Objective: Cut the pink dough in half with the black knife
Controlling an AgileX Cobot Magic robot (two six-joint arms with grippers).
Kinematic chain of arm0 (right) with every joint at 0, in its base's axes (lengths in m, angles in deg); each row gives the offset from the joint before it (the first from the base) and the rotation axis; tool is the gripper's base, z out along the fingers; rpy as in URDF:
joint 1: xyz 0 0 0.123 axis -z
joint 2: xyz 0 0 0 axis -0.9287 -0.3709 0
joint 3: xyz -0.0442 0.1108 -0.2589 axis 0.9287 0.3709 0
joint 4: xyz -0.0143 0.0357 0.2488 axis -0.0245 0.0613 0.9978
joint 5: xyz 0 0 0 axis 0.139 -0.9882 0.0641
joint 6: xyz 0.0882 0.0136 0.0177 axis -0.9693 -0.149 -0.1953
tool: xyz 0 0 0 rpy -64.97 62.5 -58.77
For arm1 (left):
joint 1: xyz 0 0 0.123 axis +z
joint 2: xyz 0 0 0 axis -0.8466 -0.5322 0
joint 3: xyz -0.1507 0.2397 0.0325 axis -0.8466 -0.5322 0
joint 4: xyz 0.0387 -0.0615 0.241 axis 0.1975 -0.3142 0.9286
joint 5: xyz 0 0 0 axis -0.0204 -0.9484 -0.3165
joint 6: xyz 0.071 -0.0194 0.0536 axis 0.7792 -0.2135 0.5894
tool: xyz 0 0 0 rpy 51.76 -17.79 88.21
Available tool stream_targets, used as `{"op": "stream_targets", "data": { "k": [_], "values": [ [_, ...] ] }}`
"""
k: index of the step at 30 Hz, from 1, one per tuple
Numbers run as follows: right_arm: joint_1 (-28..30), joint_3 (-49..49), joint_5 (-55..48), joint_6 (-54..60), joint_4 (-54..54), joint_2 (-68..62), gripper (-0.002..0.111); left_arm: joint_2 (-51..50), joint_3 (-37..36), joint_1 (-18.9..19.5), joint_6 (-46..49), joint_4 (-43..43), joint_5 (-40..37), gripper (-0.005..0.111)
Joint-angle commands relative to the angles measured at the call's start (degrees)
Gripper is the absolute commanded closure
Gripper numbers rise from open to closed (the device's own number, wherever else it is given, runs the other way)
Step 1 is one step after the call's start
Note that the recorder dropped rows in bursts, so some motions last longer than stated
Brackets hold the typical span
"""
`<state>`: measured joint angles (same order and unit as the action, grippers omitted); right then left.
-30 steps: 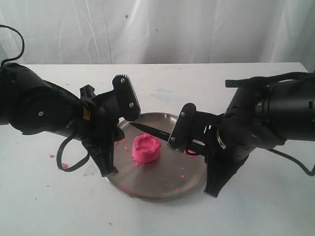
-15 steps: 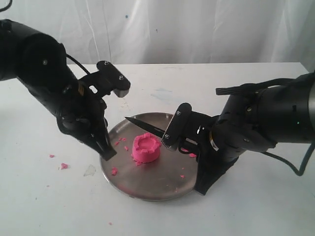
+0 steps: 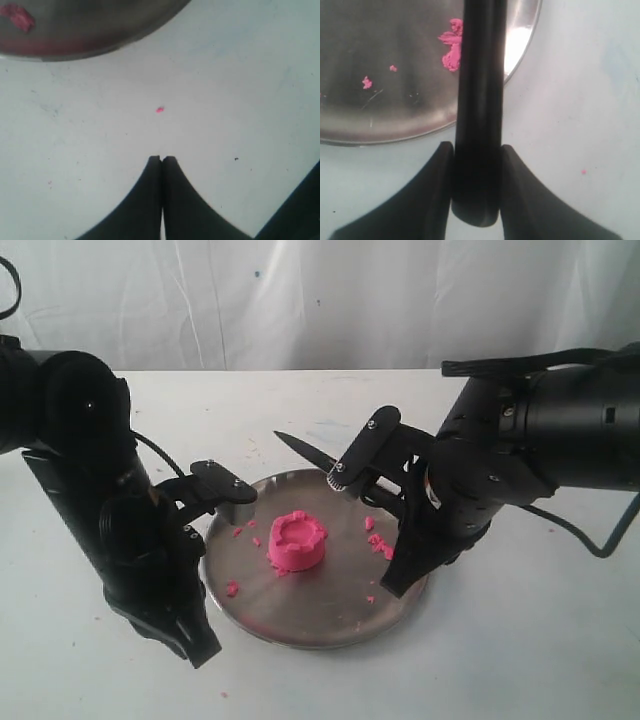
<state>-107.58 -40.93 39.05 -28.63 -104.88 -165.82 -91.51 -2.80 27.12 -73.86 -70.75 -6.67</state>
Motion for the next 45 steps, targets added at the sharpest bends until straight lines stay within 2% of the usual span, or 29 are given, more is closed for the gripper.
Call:
{"op": "stream_targets", "data": {
  "k": [1,12,21,27,34,37,45],
  "values": [
    [0.0,-0.5,-1.1,-0.8,0.9,0.8,0.108,0.3,-1.9,0.1,1.6,-3.2,5.6,0.107],
    [0.0,-0.5,-1.1,-0.5,4.2,0.8,0.108,0.3,0.3,0.1,5.1,-3.9,6.8,0.107],
    [-0.1,-0.5,-2.3,4.1,5.6,0.8,0.108,0.3,0.3,0.1,9.0,-3.6,20.0,0.107],
    [-2.0,-0.5,-4.0,8.5,6.3,0.8,0.108,0.3,0.3,0.1,9.0,-2.7,21.7,0.107],
    [-5.4,-0.5,-4.0,10.7,6.1,0.3,0.108,0.3,0.3,0.1,9.2,-2.7,31.2,0.107],
    [-5.5,-0.5,-4.0,11.0,5.9,-0.9,0.108,0.2,0.3,0.1,12.5,-2.6,34.8,0.107],
    [-5.5,-0.5,-3.2,10.6,5.5,-3.2,0.108,-2.4,0.3,0.1,17.9,-2.8,35.5,0.107]
  ]
}}
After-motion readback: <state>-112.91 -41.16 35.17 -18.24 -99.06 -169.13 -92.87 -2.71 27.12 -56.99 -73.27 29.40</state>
